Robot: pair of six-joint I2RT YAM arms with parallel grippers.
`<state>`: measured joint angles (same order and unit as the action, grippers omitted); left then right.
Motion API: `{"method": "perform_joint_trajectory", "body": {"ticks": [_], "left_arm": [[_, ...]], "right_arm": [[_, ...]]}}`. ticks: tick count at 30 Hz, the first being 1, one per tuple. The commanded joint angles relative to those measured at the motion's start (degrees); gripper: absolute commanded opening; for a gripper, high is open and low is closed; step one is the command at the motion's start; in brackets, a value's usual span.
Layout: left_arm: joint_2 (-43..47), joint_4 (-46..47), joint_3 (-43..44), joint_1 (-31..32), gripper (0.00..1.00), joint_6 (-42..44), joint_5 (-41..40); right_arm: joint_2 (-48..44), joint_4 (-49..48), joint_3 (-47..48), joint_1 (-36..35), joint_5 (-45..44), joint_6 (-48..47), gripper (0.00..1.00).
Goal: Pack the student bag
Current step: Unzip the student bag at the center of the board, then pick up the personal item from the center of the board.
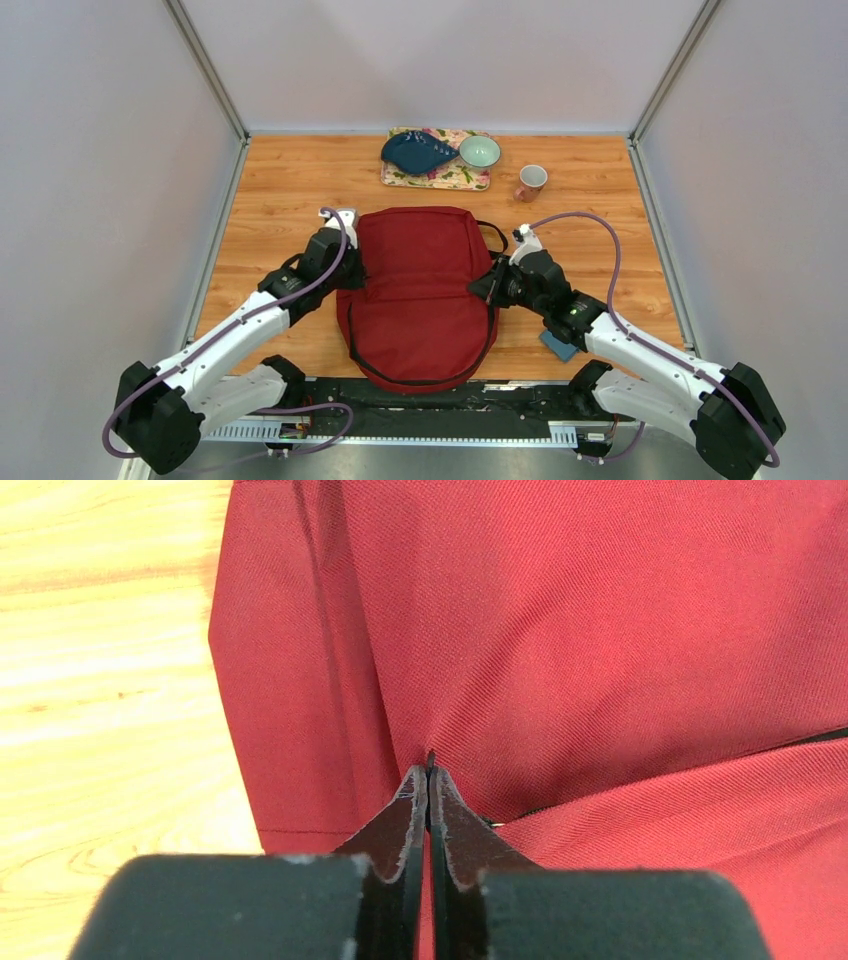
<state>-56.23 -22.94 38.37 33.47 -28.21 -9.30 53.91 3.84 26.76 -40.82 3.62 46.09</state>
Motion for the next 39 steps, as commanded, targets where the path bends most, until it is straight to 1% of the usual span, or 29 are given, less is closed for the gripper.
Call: {"method": "perform_joint_trajectory", "body": {"ticks": [1,2,3,4,5,6,8,9,10,11,15,19,20,24,25,26,28,29,32,34,35,39], "left_arm": [[1.4,-2.3,-0.1,-1.3,0.25,1.0,-2.0],[1.6,-2.2,0.0,-1.4,0.35,0.8,-1.9],[1.8,-2.2,0.1,-1.4,0.52,0.3,-1.8],[2.1,-2.2,0.2,-1.4,0.58,0.3,-1.8],[2.7,-2.1,0.3,-1.4,0.63,0.2,-1.9],[3.0,-2.2,0.4,-1.4,0.70,0.0,-2.5],[4.1,-3.1,0.9,-1.4,0.75,-0.1,-3.1],[4.3,-3.4,1.2,-1.4,0.78,-0.1,-3.8],[4.5,-3.9,1.7,-1.5,0.80,-0.1,-4.2],[5.1,-4.7,2.0,-1.5,0.82,-0.2,-4.7],[7.0,-6.2,2.6,-1.5,0.88,-0.8,-7.0],[8.8,-7.1,3.5,-1.5,0.90,-1.1,-8.8],[9.3,-7.6,3.7,-1.5,0.90,-1.2,-9.0],[10.3,-7.7,5.1,-1.5,0.90,-1.4,-7.8],[10.3,-7.5,5.8,-1.5,0.90,-1.3,-7.3],[10.3,-7.6,6.2,-1.5,0.91,-1.3,-7.1],[10.0,-7.8,7.5,-1.5,0.90,-1.5,-6.2],[9.6,-7.9,7.9,-1.5,0.90,-1.6,-5.6],[9.0,-7.0,8.7,-1.5,0.90,-2.4,-2.5],[8.6,-6.1,8.8,-1.5,0.90,-2.8,-0.1],[8.4,-5.3,8.8,-1.5,0.90,-2.9,0.5],[7.8,-4.7,8.8,-1.5,0.90,-3.2,3.0]], "right_arm": [[-0.2,1.3,0.0,0.6,-0.3,-1.0,0.10],[-0.3,1.9,0.3,0.6,-0.6,-1.0,0.24],[-0.6,2.5,0.7,0.5,-1.0,-1.1,0.32],[-0.7,3.0,1.4,0.5,-1.6,-1.4,0.41],[-1.1,4.2,1.8,0.7,-2.1,-1.6,0.55],[-1.5,4.9,2.1,0.6,-2.6,-1.9,0.59],[-3.2,7.1,3.3,1.1,-3.5,-2.7,0.68],[-3.8,7.9,3.6,1.6,-3.5,-3.1,0.70],[-5.3,8.8,3.8,2.1,-6.3,-3.4,0.71],[-6.0,10.6,4.3,2.5,-7.1,-3.8,0.73],[-10.1,14.9,4.6,6.3,-10.0,-4.2,0.75],[-12.9,19.9,5.1,10.4,-12.1,-4.2,0.77],[-13.5,22.4,5.4,11.2,-13.6,-3.9,0.77],[-15.2,29.1,6.5,16.3,-17.0,-2.3,0.79],[-15.5,30.8,7.4,16.9,-18.2,-0.9,0.79],[-15.7,35.2,7.9,17.3,-22.7,1.0,0.83],[-15.9,40.6,9.8,17.8,-28.6,5.0,0.87],[-16.1,45.2,10.5,17.8,-33.5,8.9,0.89],[-16.1,54.5,12.0,17.9,-40.8,17.9,0.92],[-16.0,56.8,11.7,18.1,-43.6,20.8,0.93],[-15.7,58.9,11.3,18.4,-43.8,23.5,0.94],[-13.9,61.5,10.0,21.5,-43.1,28.4,0.95]]}}
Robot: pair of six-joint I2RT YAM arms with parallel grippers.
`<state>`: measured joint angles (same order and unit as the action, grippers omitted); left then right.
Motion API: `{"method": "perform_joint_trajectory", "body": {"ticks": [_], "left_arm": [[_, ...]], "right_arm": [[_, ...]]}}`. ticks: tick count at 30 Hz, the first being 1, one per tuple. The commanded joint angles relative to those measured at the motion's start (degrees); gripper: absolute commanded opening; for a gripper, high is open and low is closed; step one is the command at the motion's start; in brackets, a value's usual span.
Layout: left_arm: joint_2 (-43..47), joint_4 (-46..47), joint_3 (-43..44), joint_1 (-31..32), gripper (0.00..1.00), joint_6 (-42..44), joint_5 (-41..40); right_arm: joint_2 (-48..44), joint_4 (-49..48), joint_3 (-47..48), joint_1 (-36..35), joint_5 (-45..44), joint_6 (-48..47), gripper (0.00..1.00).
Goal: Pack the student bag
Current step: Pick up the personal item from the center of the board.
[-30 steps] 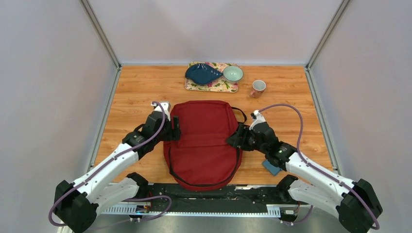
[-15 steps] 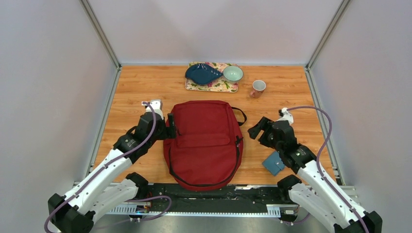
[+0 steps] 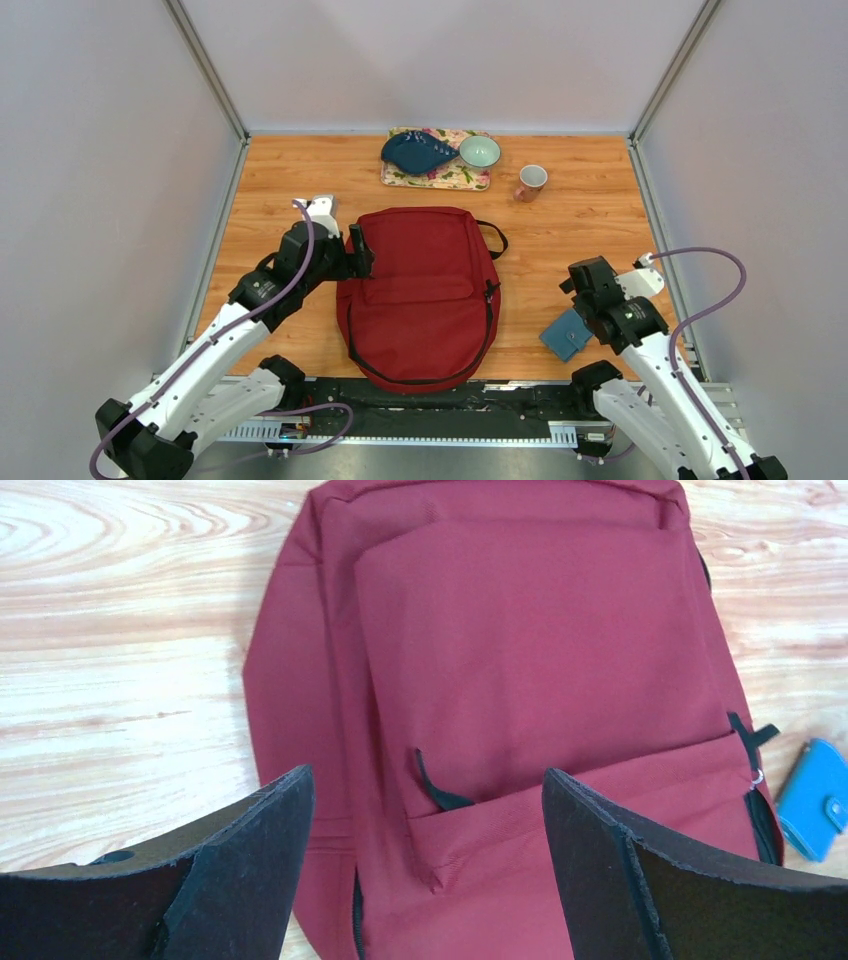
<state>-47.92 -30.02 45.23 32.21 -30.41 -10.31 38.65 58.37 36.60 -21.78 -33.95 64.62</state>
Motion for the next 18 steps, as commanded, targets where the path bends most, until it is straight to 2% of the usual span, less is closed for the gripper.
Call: {"method": "perform_joint_trajectory", "body": {"ticks": [1,4,10,15,18], "left_arm": [[-0.8,2.4,2.0,-0.2,0.91,-1.0,4.2],[-0.8,2.5,1.6,-0.2,0.90,-1.2,5.2],[-0.2,2.7,1.3,-0.2,0.91,-1.3,5.8],[0.6,2.7,1.0,-0.2,0.91,-1.4,5.4],[1.0,2.8,0.6,-0.2,0.90,-1.5,5.1]], "right_arm": [[1.9,7.1,-0.1,2.9,-5.1,10.3,0.95],[4.5,6.3,-1.6,5.0,-4.1,9.6,0.95],[8.1,-2.6,-6.6,10.9,2.0,0.9,0.95],[8.9,-8.8,-10.1,11.9,4.2,-3.1,0.95],[9.9,-14.3,-12.7,12.0,9.1,-6.5,0.95]]}}
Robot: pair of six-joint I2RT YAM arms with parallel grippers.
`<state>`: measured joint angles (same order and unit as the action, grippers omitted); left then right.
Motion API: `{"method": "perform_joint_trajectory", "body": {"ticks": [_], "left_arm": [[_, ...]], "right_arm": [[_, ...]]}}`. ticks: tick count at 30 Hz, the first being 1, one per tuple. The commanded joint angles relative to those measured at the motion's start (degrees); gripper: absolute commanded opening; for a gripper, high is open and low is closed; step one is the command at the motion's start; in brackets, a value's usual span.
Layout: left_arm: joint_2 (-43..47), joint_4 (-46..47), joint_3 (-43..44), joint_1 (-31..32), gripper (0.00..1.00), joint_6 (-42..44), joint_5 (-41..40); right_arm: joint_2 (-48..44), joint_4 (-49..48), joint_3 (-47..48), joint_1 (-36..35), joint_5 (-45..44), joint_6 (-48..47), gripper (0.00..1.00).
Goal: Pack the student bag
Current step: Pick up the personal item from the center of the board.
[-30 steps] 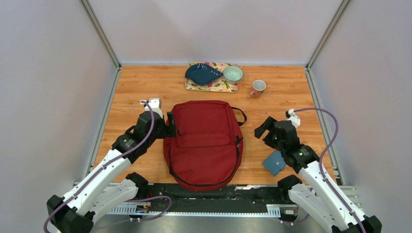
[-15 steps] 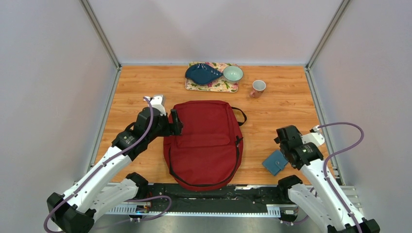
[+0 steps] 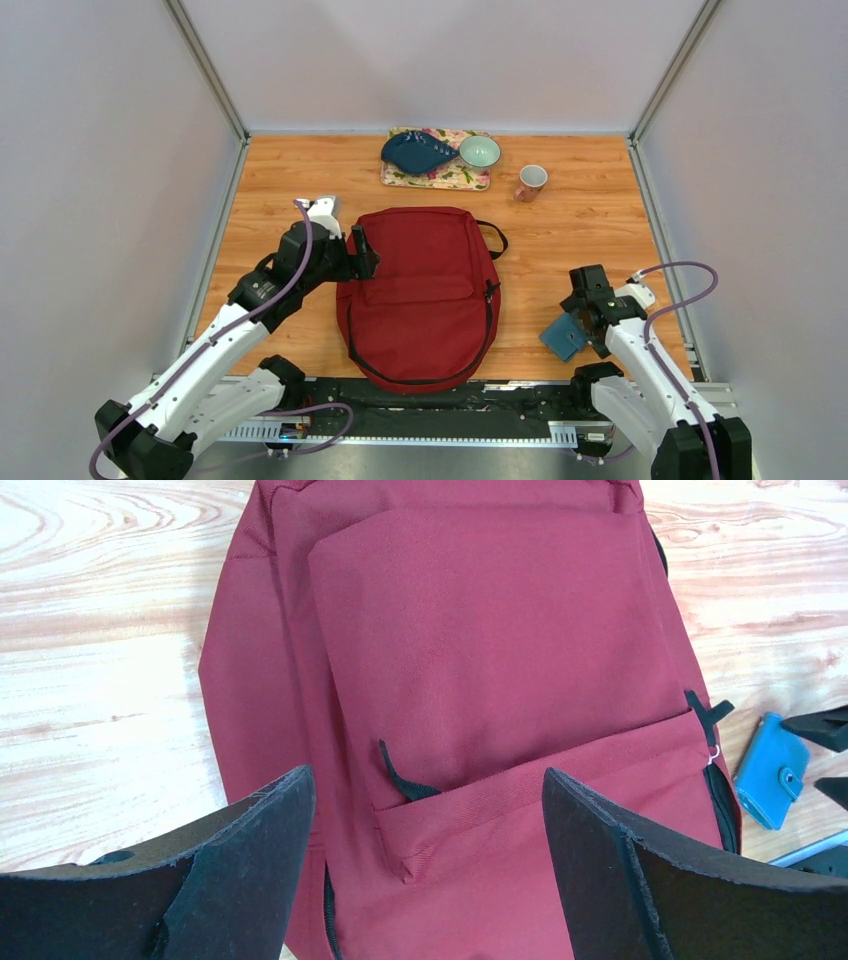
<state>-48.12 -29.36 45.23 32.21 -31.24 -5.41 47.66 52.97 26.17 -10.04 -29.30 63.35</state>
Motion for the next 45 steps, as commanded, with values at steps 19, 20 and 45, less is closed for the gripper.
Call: {"method": "perform_joint_trajectory", "body": {"ticks": [19,20,45], "left_arm": [[0.7,2.6,-0.1,-0.1,0.91,-2.2,1.5],[0.6,2.7,-0.3,-0.2,0.91,-2.3,1.7],[-2.2,5.4,-0.3,-0.2,0.91,-3.3,5.0]], "right_arm": [[9.8,-32.8,-5.5,0.1,41.1,-18.0,0.77],[9.6,-33.0,-5.4,0.1,41.5,-18.4,0.76],[9.4,-37.6,-3.1,-1.8,56.0,-23.2,0.58]]}}
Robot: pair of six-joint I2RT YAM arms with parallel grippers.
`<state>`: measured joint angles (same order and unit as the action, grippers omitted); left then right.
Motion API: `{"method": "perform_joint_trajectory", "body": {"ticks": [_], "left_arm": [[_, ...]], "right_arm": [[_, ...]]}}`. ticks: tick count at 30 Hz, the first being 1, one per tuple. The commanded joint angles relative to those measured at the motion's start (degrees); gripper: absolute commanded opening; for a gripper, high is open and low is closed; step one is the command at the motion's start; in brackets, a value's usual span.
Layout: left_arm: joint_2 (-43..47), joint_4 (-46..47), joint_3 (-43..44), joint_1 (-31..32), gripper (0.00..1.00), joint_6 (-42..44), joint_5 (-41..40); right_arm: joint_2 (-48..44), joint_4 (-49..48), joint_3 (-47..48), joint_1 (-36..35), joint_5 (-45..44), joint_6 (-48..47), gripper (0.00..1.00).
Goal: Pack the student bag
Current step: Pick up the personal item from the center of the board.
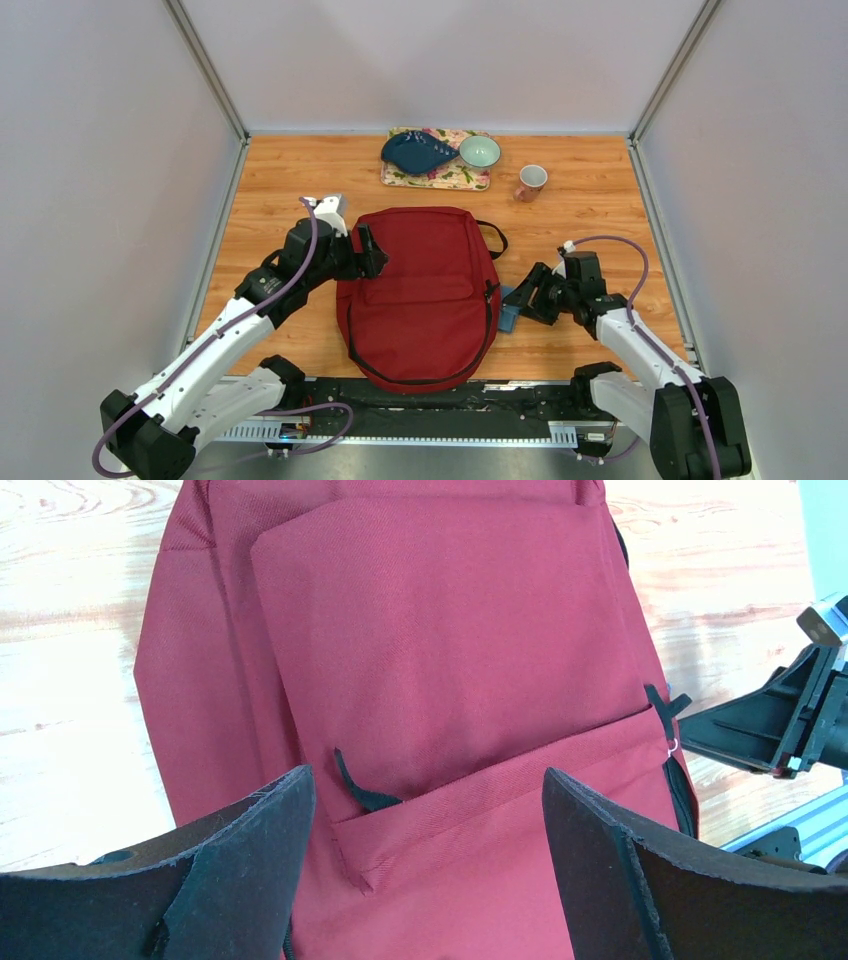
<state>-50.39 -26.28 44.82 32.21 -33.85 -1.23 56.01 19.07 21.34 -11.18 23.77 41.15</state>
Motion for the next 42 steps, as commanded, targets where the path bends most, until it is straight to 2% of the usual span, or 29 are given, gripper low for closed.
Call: {"method": "perform_joint_trajectory", "body": {"ticks": [1,3,6,8,9,11,17,20,24,32,33,38,42], "left_arm": [[0.0,2.2,0.1,-0.2,0.91,-0.7,0.8],[0.1,2.1,0.1,-0.2,0.90,-0.7,0.7],[0.2,2.1,0.0,-0.2,0.90,-0.8,0.7],[0.2,2.1,-0.1,-0.2,0.91,-1.0,0.6],[0.2,2.2,-0.1,-0.2,0.91,-1.0,0.6],[0.3,2.3,-0.3,-0.2,0.90,-1.0,0.7],[0.2,2.4,-0.3,-0.2,0.91,-1.2,0.7],[0.2,2.6,-0.4,-0.2,0.90,-1.3,0.8],[0.2,2.6,-0.6,-0.2,0.90,-1.4,0.9],[1.0,2.3,-0.9,-0.2,0.90,-1.4,0.4],[1.0,2.3,-0.9,-0.2,0.91,-1.4,0.4],[1.3,2.3,-0.8,-0.2,0.90,-1.4,0.2],[1.6,2.2,-0.6,-0.2,0.90,-1.4,0.1]], "right_arm": [[1.4,-4.3,1.7,-0.8,3.6,-1.2,0.55],[2.3,-4.8,1.9,-0.9,4.4,-1.5,0.54],[2.3,-6.0,1.8,-1.1,5.5,-1.7,0.46],[1.8,-6.4,1.6,-1.2,5.8,-1.7,0.45],[1.6,-6.8,1.2,-1.3,5.9,-1.8,0.38],[0.8,-7.9,0.8,-1.3,6.6,-1.6,0.34],[1.3,-8.3,0.5,-1.4,7.2,-2.2,0.46],[2.4,-8.8,0.2,-1.5,7.7,-2.7,0.45],[3.3,-8.8,0.1,-1.7,7.4,-3.1,0.35],[2.5,-8.0,0.4,-1.9,5.8,-3.2,0.08],[2.4,-7.8,0.5,-1.9,5.7,-3.2,0.02],[1.1,-5.6,1.2,-1.8,3.0,-3.1,0.00],[-3.4,2.1,3.3,-1.9,-2.7,-3.8,0.00]]}}
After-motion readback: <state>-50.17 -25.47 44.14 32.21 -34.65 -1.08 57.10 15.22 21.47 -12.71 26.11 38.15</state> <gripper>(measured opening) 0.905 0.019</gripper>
